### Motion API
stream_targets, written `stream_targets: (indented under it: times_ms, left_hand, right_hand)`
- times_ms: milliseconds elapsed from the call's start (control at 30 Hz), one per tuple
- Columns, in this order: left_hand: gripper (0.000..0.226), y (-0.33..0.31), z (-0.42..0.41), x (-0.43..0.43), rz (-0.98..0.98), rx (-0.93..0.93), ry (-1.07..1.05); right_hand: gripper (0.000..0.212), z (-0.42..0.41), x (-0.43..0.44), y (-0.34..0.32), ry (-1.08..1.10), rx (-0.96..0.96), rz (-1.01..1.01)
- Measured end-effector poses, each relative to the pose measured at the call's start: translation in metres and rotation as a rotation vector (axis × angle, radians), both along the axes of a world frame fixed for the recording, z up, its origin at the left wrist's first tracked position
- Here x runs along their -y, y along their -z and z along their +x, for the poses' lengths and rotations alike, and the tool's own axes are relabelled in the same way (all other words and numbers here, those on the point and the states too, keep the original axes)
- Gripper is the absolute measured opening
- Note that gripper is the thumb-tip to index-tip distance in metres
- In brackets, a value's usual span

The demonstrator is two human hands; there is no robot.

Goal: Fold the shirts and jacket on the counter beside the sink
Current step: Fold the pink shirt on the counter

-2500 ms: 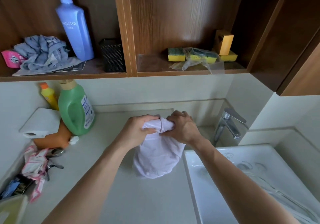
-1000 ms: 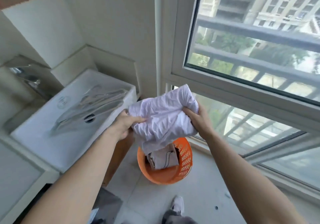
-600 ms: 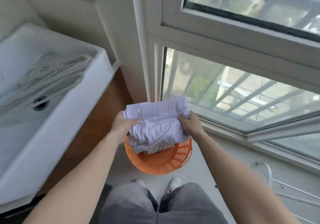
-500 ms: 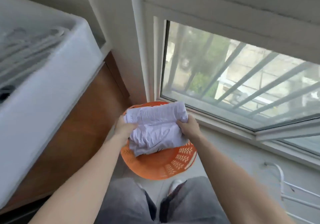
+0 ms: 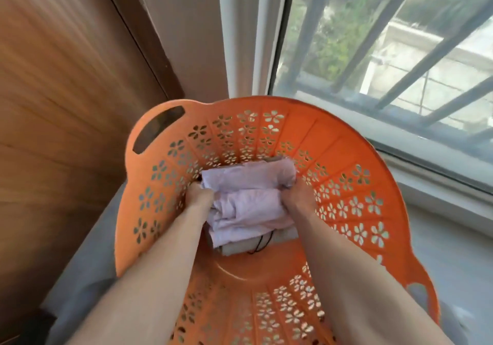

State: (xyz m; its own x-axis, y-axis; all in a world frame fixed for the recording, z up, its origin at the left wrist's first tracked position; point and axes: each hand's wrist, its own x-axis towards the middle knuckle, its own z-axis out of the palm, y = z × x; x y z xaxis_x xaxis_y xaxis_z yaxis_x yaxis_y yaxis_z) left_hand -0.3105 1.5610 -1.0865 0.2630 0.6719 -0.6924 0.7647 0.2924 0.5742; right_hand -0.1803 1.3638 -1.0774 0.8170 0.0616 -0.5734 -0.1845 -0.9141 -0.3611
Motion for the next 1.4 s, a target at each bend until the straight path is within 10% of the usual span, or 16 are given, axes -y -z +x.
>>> stream_targets:
  times_ms: [233,567,833,1400]
  left_hand:
    - [0.094,-0.147,-0.011,0.031,-0.007,-0.058,0.097]
    - [0.011,-0.543,-0.008,0.106,-0.122,0.228,0.289]
    - [0.02,-0.783,0.019,0.197,-0.187,0.515,0.509]
    - [0.018,-0.973,-0.039,0.62,-0.406,0.776,1.309]
  right_hand:
    - [0.052,-0.022,0.025,-0.145,-0.032,-0.012,0.121]
    - [0.015,-0.043,0.105,-0.53,-0.003,0.032,0.307]
    - [0.013,-0.062,0.207,-0.769,0.152,0.279,0.507]
    - [0.011,-0.23,0.597,-0.967,0.575,0.788,0.532]
